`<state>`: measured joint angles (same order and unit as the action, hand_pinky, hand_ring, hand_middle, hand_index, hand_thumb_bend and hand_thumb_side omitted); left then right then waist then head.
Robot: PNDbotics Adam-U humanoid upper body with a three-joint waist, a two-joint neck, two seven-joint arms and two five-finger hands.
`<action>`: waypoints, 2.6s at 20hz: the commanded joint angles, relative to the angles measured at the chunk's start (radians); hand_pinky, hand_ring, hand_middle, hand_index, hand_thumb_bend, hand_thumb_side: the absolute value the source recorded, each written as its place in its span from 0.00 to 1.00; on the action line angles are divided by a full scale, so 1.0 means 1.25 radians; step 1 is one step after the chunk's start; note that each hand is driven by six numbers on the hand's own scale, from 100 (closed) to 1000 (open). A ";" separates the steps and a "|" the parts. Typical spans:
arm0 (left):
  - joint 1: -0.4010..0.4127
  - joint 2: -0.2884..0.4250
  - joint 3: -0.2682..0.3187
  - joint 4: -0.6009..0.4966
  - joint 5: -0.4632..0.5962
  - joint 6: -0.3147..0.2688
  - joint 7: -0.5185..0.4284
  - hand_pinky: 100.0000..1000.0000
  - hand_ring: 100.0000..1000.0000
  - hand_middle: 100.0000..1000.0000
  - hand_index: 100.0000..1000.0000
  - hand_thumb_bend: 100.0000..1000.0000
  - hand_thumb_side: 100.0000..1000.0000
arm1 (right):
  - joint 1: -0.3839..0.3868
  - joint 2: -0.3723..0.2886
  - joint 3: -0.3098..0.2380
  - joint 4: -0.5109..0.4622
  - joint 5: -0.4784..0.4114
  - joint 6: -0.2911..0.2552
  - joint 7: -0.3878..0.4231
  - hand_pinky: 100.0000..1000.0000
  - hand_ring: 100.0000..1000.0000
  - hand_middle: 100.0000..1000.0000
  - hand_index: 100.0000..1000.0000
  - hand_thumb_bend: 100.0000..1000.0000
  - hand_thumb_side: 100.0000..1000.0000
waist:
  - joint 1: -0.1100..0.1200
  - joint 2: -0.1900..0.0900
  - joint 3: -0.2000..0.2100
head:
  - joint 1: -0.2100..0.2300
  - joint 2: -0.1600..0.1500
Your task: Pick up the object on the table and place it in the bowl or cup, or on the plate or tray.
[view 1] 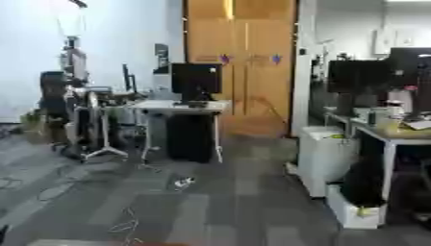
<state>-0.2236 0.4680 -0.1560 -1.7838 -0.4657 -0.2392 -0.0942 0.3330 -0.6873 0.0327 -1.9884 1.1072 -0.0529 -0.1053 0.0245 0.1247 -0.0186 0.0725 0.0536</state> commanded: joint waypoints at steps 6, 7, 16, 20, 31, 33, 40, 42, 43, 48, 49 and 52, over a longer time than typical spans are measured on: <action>-0.017 0.039 0.008 -0.034 0.032 -0.003 -0.002 0.79 1.00 0.70 0.81 0.00 0.71 | 0.001 -0.050 -0.010 -0.009 -0.028 0.002 -0.018 0.67 0.68 0.81 0.88 0.22 0.83 | 0.019 -0.023 -0.008 | 0.052 0.133; -0.016 0.039 0.009 -0.035 0.033 -0.002 -0.002 0.79 1.00 0.70 0.81 0.00 0.71 | 0.001 -0.053 -0.009 -0.009 -0.031 0.001 -0.020 0.67 0.68 0.81 0.88 0.22 0.83 | 0.018 -0.024 -0.008 | 0.053 0.157; -0.023 0.069 0.022 -0.038 0.019 0.000 0.009 0.78 1.00 0.70 0.80 0.00 0.69 | -0.057 -0.121 0.009 -0.009 -0.047 -0.028 -0.017 0.68 0.69 0.82 0.88 0.21 0.83 | -0.001 -0.011 -0.022 | 0.090 0.372; -0.027 0.076 0.025 -0.043 0.017 -0.001 0.013 0.77 1.00 0.70 0.80 0.00 0.68 | -0.071 -0.144 0.010 -0.009 -0.057 -0.030 -0.009 0.68 0.69 0.82 0.88 0.20 0.83 | -0.004 -0.008 -0.023 | 0.105 0.400; -0.032 0.073 0.025 -0.044 0.012 0.000 0.013 0.78 1.00 0.70 0.80 0.00 0.69 | -0.082 -0.140 0.012 -0.009 -0.058 -0.031 -0.005 0.68 0.69 0.82 0.88 0.21 0.83 | -0.006 0.002 -0.012 | 0.151 0.400; -0.032 0.070 0.025 -0.044 0.010 -0.001 0.012 0.78 1.00 0.70 0.80 0.00 0.69 | -0.086 -0.145 0.011 -0.009 -0.058 -0.030 -0.006 0.68 0.70 0.82 0.88 0.22 0.84 | -0.009 0.005 -0.009 | 0.158 0.398; -0.032 0.066 0.017 -0.049 0.003 -0.006 0.000 0.78 1.00 0.70 0.80 0.00 0.70 | -0.122 -0.213 0.003 -0.009 -0.086 -0.034 0.001 0.69 0.74 0.82 0.88 0.23 0.84 | -0.023 0.008 0.001 | 0.158 0.405; -0.034 0.066 0.014 -0.052 0.003 -0.007 -0.004 0.78 1.00 0.70 0.80 0.00 0.70 | -0.134 -0.234 0.001 -0.009 -0.103 -0.032 0.009 0.70 0.75 0.83 0.88 0.23 0.84 | -0.026 0.010 0.007 | 0.158 0.406; -0.035 0.066 0.012 -0.053 0.003 -0.008 -0.006 0.78 1.00 0.70 0.80 0.00 0.70 | -0.140 -0.243 0.000 -0.009 -0.111 -0.029 0.015 0.70 0.76 0.83 0.89 0.23 0.84 | -0.028 0.011 0.010 | 0.156 0.406; -0.042 0.064 0.005 -0.056 0.004 -0.011 -0.014 0.78 1.00 0.70 0.80 0.00 0.70 | -0.172 -0.276 -0.006 -0.009 -0.136 -0.019 0.041 0.72 0.79 0.84 0.89 0.24 0.85 | -0.031 0.015 0.027 | 0.152 0.398; -0.044 0.064 0.004 -0.057 0.004 -0.012 -0.016 0.78 1.00 0.70 0.80 0.00 0.70 | -0.178 -0.282 -0.007 -0.009 -0.139 -0.017 0.048 0.73 0.81 0.84 0.89 0.25 0.86 | -0.032 0.017 0.032 | 0.150 0.395; -0.050 0.063 0.000 -0.059 0.005 -0.014 -0.021 0.78 1.00 0.70 0.80 0.00 0.70 | -0.193 -0.297 -0.013 -0.009 -0.150 -0.010 0.078 0.79 0.87 0.87 0.91 0.24 0.87 | -0.034 0.022 0.044 | 0.144 0.385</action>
<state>-0.2706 0.5285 -0.1575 -1.8365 -0.4586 -0.2550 -0.1163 0.1023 -1.0150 0.0366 -1.9887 0.9301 -0.0687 -0.0209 -0.0154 0.1630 0.0391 0.2629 0.5502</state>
